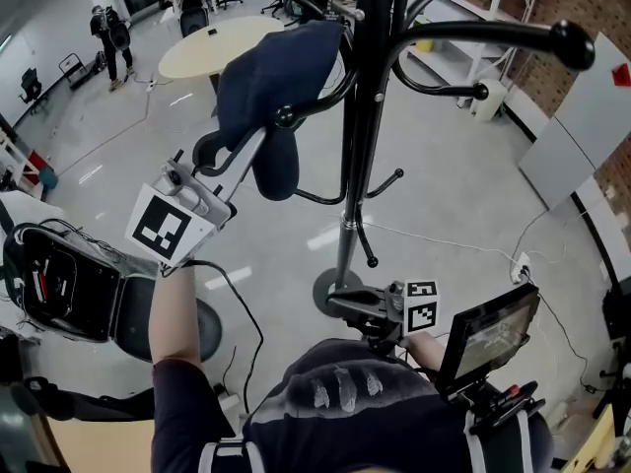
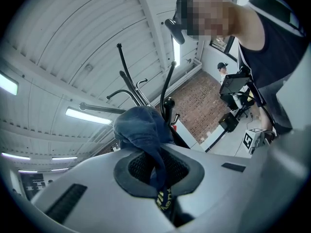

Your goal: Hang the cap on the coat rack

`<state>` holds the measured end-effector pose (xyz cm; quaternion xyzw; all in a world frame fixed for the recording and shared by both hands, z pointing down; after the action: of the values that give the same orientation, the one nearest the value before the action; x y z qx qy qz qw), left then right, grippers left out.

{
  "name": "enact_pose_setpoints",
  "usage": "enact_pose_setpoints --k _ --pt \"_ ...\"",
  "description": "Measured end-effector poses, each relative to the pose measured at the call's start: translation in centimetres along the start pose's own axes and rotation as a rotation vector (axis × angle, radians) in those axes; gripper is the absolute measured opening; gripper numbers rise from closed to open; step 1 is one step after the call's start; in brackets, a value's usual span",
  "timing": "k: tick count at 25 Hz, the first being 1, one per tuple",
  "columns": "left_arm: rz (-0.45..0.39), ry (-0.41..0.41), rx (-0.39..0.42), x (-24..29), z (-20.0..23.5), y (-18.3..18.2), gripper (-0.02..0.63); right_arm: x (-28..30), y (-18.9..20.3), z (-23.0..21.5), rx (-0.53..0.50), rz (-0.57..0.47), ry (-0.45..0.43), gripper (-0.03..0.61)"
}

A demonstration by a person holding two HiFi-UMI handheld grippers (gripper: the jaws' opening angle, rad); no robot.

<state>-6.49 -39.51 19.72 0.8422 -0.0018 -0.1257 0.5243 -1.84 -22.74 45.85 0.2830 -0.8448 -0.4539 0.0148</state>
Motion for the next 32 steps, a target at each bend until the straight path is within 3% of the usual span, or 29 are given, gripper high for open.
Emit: enact_pose_setpoints --k 12,19,32 --pt "-0.003 0.031 -0.031 0.1 -0.8 0.5 0.020 0.3 0.2 0.2 0.004 0.009 -0.008 0.005" --pt "0.029 0.059 0.024 0.6 -1.0 1.2 0.020 0.1 0.0 0.1 0.002 -0.008 -0.007 0.005" --pt "0.081 0.117 0.034 0.9 -2.6 3.1 0.020 0.4 -0.4 0.1 -0.005 -0.008 -0.005 0.005"
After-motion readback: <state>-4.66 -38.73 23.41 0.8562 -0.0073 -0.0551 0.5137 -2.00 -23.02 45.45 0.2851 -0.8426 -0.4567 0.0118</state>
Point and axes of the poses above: the fingertips, and each gripper's own axes: x forward along the fingers, z to its left, y out of its underside, the point moved 3 cm from there along -x, backward along the fingers, and after that the axes turned 9 degrees about -x, right-handed, at the moved point
